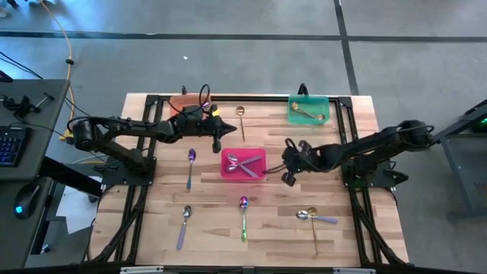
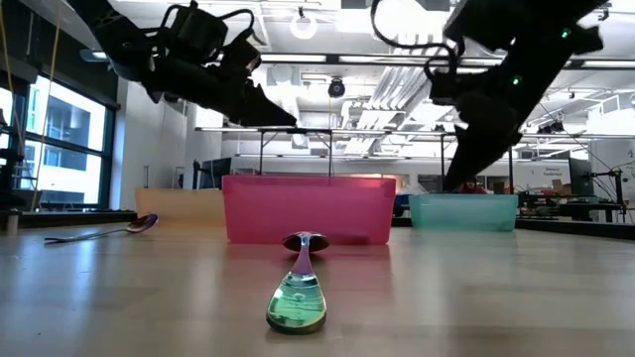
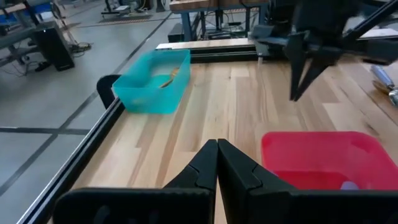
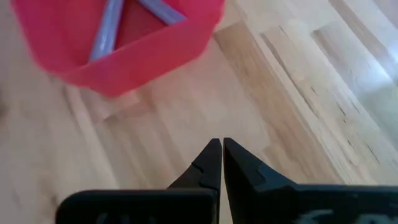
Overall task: Sort silverware by color (type)
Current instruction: Put the purple spoon into the red bin
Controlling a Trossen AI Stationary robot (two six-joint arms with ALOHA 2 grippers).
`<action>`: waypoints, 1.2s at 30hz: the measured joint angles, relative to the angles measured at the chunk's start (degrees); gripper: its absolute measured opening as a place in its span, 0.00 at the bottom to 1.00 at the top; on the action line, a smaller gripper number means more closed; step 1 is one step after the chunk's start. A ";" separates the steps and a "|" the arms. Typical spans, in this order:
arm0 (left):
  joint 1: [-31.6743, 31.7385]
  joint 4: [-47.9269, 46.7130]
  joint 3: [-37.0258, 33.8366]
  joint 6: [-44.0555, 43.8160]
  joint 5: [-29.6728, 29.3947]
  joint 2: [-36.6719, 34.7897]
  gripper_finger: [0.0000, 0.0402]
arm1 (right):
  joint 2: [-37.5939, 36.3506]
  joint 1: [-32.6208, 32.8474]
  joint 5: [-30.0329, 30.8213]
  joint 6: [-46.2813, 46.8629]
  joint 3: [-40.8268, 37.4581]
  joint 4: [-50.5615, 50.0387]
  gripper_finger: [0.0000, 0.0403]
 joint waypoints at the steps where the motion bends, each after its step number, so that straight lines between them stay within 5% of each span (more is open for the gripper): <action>1: -0.06 -0.22 0.00 -0.31 -0.04 0.00 0.00 | 0.00 1.01 0.57 1.10 0.78 -1.43 0.00; 22: -8.84 0.32 -0.24 -3.03 -2.00 0.00 0.00 | 0.00 21.77 -1.38 31.18 11.30 -22.13 0.00; 36: -10.50 13.61 -13.20 -8.00 -4.65 0.00 0.00 | 0.13 31.61 -2.29 43.34 11.30 -24.02 0.00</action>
